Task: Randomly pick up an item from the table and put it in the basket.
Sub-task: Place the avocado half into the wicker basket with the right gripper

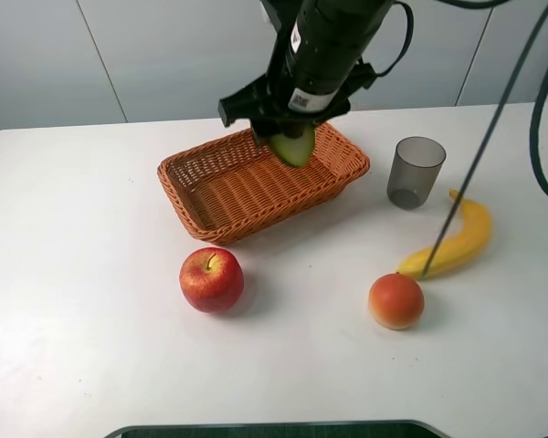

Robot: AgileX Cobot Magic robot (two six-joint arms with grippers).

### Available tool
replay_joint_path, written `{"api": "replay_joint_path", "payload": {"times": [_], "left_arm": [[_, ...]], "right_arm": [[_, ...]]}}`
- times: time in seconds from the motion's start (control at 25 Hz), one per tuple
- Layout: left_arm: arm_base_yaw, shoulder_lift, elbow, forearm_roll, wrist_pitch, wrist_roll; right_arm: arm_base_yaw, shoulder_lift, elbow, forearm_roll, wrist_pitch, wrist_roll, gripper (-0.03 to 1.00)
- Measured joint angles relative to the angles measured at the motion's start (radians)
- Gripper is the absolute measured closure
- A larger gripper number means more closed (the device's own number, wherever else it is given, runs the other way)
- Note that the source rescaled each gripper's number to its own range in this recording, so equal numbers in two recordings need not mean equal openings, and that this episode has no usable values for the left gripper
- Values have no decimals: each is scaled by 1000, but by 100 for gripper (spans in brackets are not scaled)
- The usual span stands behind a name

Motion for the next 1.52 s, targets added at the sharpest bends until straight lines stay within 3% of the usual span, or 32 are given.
{"api": "replay_joint_path", "payload": {"times": [0.36,1.0,1.04,1.08,1.12,1.16,1.2,1.28,1.52], "left_arm": [[0,0,0,0,0,0],[0,0,0,0,0,0],[0,0,0,0,0,0],[0,0,0,0,0,0],[0,0,0,0,0,0],[0,0,0,0,0,0],[0,0,0,0,0,0],[0,0,0,0,0,-2],[0,0,0,0,0,-2]], "right_arm": [[-4,134,-42,-48,-188,-11,96],[-5,269,-45,-210,-257,22,96],[-5,269,-45,-215,-257,25,89],[-5,269,-45,-217,-257,27,61],[-5,269,-45,-222,-257,30,27],[-5,269,-45,-224,-257,30,12],[-5,269,-45,-224,-257,30,3],[-5,269,-45,-224,-251,32,-2],[-5,258,-45,-224,-237,32,-3]]}}
